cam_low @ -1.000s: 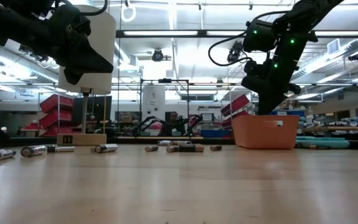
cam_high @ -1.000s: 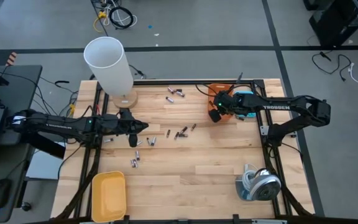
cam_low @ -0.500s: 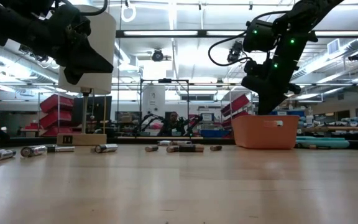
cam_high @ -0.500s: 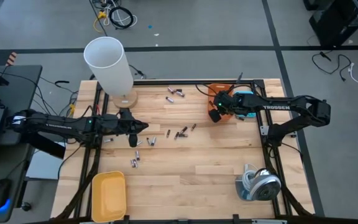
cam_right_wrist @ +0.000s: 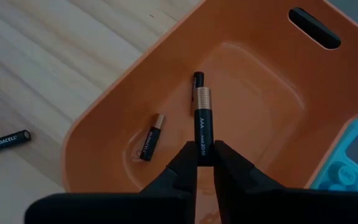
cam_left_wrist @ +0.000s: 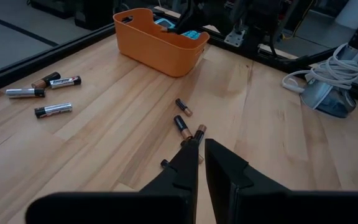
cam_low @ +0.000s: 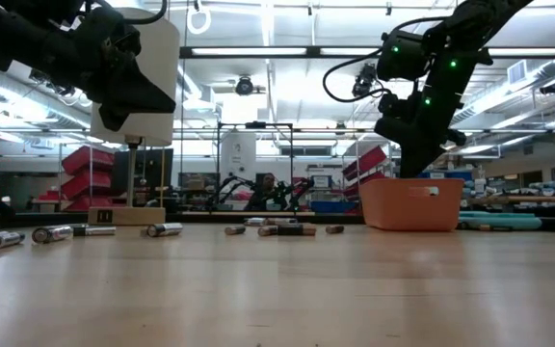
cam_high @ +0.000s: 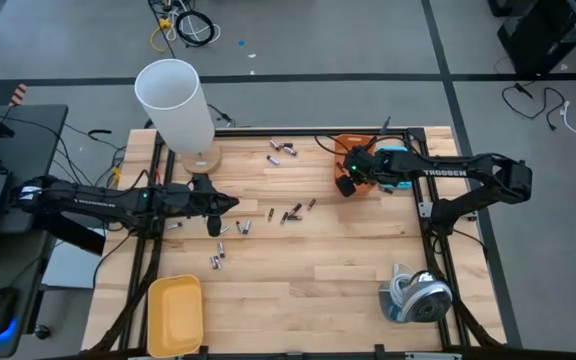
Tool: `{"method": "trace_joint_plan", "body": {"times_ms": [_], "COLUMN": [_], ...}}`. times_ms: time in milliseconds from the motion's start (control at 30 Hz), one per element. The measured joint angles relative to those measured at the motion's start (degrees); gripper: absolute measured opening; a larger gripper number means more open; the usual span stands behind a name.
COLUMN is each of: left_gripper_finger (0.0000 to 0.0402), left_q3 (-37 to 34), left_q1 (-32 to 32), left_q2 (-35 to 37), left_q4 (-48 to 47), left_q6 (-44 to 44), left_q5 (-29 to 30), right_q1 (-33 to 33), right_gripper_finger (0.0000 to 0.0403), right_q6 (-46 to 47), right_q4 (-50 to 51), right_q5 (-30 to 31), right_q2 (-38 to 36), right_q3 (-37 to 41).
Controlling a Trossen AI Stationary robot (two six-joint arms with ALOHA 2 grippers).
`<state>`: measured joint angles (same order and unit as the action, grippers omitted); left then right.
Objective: Sort batteries
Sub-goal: Put the black battery into the orange bin
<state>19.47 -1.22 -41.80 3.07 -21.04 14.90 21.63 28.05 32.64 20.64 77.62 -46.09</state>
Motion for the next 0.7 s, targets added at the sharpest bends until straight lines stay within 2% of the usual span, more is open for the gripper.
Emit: {"method": "trace_joint_plan", "body": {"times_ms": [700], "left_gripper_finger": [0.0030], "left_q3": [-0.01], "left_q1": [0.01], "left_q2": [0.00], "left_q4": [0.00], "left_q6": [0.13], "left_q5": [0.00], "right_q1": [0.00], "right_gripper_finger": [0.0037], "right_q6": [-0.74], "right_q4": [-2.76], "right_q5": [0.00], "right_q2": [-0.02], "right_q3": [0.00]}}
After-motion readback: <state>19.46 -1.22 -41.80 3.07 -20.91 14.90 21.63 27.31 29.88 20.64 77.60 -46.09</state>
